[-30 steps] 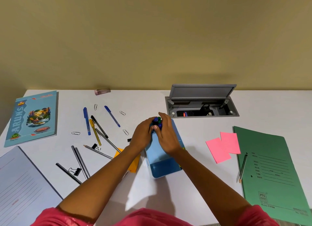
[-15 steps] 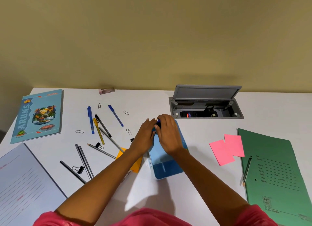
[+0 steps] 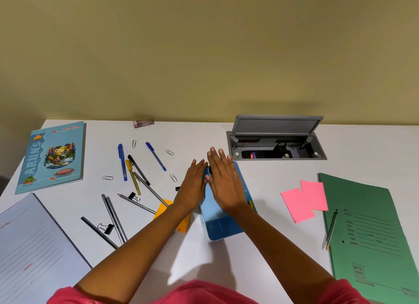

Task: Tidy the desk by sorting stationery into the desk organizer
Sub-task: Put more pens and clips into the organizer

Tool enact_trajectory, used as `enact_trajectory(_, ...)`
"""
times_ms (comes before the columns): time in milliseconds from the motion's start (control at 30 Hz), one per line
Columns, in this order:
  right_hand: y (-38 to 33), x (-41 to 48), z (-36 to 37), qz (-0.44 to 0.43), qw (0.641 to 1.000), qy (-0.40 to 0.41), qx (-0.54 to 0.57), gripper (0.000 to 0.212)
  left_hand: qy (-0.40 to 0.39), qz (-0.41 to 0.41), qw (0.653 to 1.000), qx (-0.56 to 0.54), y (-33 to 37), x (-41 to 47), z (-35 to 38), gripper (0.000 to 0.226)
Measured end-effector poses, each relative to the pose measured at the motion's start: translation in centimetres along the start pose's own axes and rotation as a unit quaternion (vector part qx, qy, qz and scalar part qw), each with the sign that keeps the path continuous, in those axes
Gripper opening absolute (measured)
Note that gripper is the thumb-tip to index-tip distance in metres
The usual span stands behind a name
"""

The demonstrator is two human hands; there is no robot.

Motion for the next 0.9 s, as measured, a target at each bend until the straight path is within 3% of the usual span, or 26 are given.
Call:
enact_trajectory(333,-0.3,-0.3,-0.7,0.019,0.999,0.020,0.042,0.056,0.002,-0.002,1.000,0.002,0.0,0.0,0.1,0.053)
enact_trajectory(467,0.4,-0.3,-1.1,0.046,0.992,0.033,0.113,0.049,0.001,0.001,1.000,0.010,0.1,-0.1,0.1,0.052)
enact_trajectory(633,0.3,0.0,-1.5,0.033,0.994,0.044,0.099,0.047,0.005,0.008,1.000,0.023,0.3,-0.2,0.1,0.052)
enact_trajectory(800,0.1,-1.2,-3.0,0.027,0.984,0.085,0.153,0.052,0.019,0.002,1.000,0.022,0.0,-0.8,-0.2,0.057)
enact_trajectory(900,1.0,-3.4,-3.4,0.070,0.977,0.115,0.168,0.051,0.040,-0.012,0.999,0.020,-0.5,-1.7,-0.4,0.063)
Point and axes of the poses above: each hand's wrist, its own x-axis towards the middle knuckle, its own z-axis out of the palm, y = z × x, the point moved 8 cm from there along x, towards the middle knuckle, and after that the axes turned 11 degrees about -z, right-handed, at the moved point
